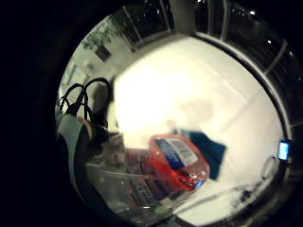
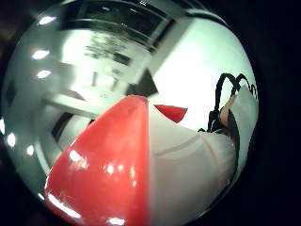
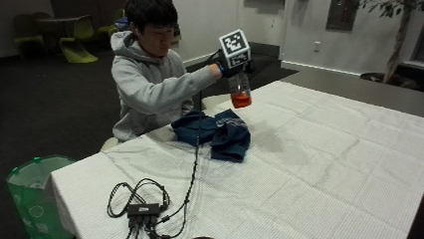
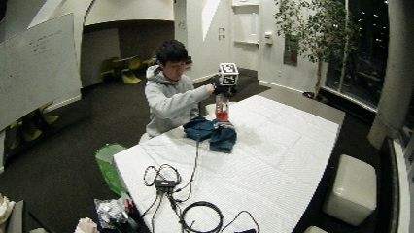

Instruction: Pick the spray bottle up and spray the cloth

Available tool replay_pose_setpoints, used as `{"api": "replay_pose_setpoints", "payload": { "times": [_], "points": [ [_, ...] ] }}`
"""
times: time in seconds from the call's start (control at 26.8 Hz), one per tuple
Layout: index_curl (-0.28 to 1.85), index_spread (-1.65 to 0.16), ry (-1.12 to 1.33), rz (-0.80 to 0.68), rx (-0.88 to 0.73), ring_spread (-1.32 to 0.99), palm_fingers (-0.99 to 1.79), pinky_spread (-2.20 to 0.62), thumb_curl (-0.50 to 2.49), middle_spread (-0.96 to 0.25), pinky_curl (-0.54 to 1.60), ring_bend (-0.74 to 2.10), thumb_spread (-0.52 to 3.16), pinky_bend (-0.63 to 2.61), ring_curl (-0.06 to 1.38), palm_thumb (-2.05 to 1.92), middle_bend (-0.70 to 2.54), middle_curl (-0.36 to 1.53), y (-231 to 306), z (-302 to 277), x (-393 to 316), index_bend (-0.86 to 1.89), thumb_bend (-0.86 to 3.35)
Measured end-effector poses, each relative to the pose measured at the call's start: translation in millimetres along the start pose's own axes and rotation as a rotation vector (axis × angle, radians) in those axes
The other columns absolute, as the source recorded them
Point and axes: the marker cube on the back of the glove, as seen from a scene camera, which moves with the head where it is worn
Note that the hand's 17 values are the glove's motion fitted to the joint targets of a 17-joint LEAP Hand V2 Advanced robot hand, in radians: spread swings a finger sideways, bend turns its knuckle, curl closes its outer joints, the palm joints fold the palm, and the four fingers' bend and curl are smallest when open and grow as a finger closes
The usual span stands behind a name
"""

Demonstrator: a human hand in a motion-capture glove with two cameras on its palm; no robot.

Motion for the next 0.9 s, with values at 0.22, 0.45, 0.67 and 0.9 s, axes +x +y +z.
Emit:
{"api": "replay_pose_setpoints", "payload": {
  "times": [0.22,0.45,0.67,0.9],
  "points": [
    [0.53,-0.17,-0.392,-0.092,0.087,-0.18,1.37,-0.18,0.73,-0.12,0.37,0.59,0.07,0.31,0.44,0.99,0.58,0.48,-17.3,56.8,31.9,0.43,-0.03],
    [0.53,-0.16,-0.281,-0.016,0.270,-0.17,1.37,-0.18,0.74,-0.12,0.37,0.59,0.08,0.31,0.44,0.99,0.57,0.48,-63.6,117.8,80.6,0.43,-0.03],
    [0.54,-0.16,-0.252,0.097,0.296,-0.17,1.35,-0.17,0.74,-0.11,0.37,0.59,0.09,0.31,0.44,1.00,0.56,0.48,-86.5,148.8,123.6,0.43,-0.03],
    [0.54,-0.16,-0.208,0.124,0.233,-0.17,1.33,-0.17,0.74,-0.11,0.37,0.57,0.12,0.32,0.43,1.00,0.55,0.47,-101.2,148.2,126.6,0.42,-0.04]
  ]
}}
